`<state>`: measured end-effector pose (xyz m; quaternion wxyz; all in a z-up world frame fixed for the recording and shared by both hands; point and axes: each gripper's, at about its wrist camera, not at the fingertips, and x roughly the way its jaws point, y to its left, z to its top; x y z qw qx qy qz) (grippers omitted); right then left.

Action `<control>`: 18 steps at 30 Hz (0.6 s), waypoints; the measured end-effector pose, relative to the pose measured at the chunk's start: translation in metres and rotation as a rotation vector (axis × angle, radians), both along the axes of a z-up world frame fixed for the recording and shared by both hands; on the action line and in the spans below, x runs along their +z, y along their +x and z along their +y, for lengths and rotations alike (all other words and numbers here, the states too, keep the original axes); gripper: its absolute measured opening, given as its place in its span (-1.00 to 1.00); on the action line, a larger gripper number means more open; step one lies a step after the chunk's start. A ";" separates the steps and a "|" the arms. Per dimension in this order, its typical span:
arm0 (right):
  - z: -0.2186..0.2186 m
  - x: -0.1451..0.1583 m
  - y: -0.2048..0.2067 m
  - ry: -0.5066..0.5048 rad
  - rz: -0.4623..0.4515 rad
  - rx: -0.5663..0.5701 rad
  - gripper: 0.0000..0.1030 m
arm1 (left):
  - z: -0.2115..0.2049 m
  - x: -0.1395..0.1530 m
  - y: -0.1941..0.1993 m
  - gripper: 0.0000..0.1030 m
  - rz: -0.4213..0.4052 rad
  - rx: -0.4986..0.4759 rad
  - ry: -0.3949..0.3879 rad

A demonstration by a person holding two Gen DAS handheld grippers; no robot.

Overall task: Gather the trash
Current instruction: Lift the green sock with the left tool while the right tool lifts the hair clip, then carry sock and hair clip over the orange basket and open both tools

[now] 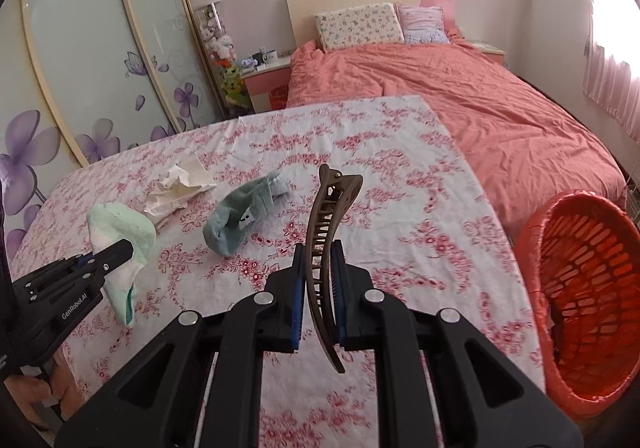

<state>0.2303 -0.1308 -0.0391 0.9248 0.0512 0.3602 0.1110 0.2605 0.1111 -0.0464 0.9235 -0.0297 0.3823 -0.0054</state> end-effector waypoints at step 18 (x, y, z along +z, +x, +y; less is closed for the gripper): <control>-0.077 0.032 -0.042 0.019 -0.102 -0.121 -0.75 | -0.107 0.057 -0.030 -0.81 -0.096 -0.196 0.023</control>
